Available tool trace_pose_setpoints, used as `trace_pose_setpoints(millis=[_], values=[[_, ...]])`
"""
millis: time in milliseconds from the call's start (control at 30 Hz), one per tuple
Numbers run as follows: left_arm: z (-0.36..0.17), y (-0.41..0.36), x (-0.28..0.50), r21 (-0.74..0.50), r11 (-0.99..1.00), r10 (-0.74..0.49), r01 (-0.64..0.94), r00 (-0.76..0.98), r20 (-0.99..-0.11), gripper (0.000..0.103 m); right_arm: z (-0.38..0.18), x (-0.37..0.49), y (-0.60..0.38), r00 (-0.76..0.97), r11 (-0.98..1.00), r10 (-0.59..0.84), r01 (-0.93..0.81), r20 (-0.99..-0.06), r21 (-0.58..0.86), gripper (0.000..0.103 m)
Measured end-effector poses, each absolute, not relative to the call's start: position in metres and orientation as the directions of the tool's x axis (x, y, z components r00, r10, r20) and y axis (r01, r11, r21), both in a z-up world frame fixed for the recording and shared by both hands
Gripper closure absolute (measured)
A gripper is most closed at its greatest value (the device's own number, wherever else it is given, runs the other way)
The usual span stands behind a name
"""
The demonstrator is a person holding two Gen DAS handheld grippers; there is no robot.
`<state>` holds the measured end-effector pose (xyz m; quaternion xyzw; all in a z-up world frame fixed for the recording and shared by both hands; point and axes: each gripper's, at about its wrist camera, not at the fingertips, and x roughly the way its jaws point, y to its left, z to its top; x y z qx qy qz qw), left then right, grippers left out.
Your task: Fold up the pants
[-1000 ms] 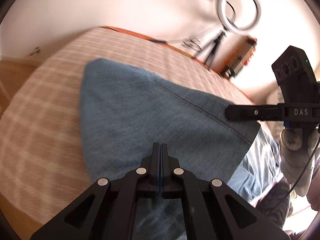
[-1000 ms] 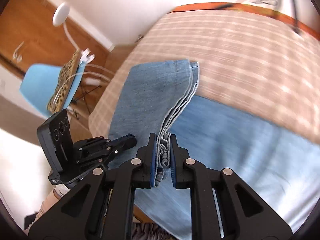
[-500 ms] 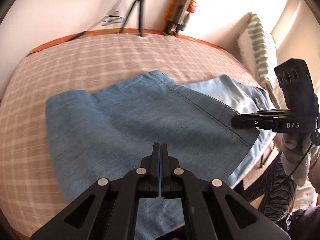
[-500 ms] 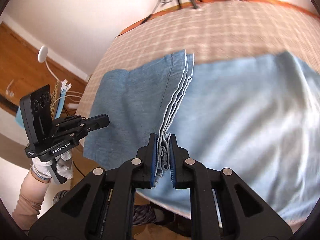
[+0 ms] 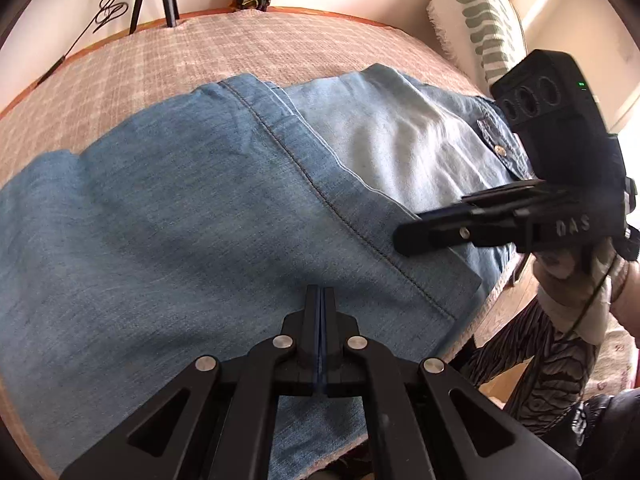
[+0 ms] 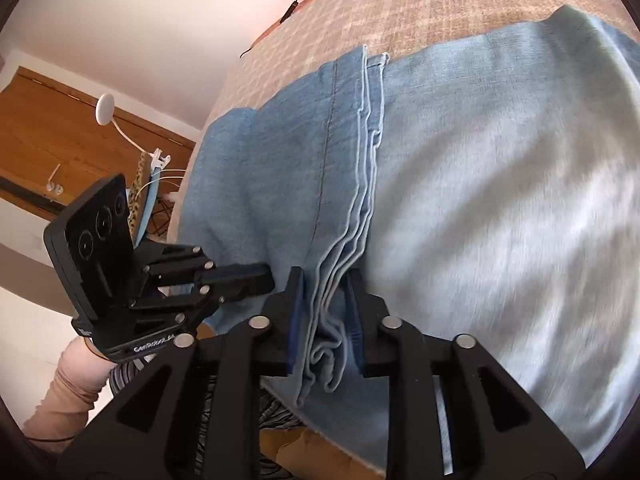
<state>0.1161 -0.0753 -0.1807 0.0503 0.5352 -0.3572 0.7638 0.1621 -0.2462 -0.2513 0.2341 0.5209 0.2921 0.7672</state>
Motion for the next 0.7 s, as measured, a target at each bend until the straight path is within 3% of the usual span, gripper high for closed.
trace_pose_setpoints(millis=[133, 400, 533, 700], values=[[-0.185, -0.069, 0.117, -0.346, 0.738, -0.523, 0.580, 0.168, -0.836, 0.103, -0.257, 0.183, -0.256, 0.263, 0.670, 0.739, -0.194, -0.620, 0.717, 0.075], [-0.181, -0.083, 0.111, -0.278, 0.747, -0.478, 0.604, 0.197, -0.856, 0.103, -0.260, 0.220, -0.250, 0.281, 0.651, 0.750, -0.156, -0.598, 0.743, 0.075], [-0.181, -0.085, 0.108, -0.272, 0.749, -0.475, 0.604, 0.204, -0.856, 0.103, -0.253, 0.218, -0.243, 0.350, 0.701, 0.697, -0.151, -0.626, 0.697, 0.090], [-0.171, -0.089, 0.098, -0.247, 0.745, -0.471, 0.620, 0.226, -0.853, 0.103, -0.228, 0.200, -0.234, 0.425, 0.755, 0.640, -0.188, -0.641, 0.629, 0.093]])
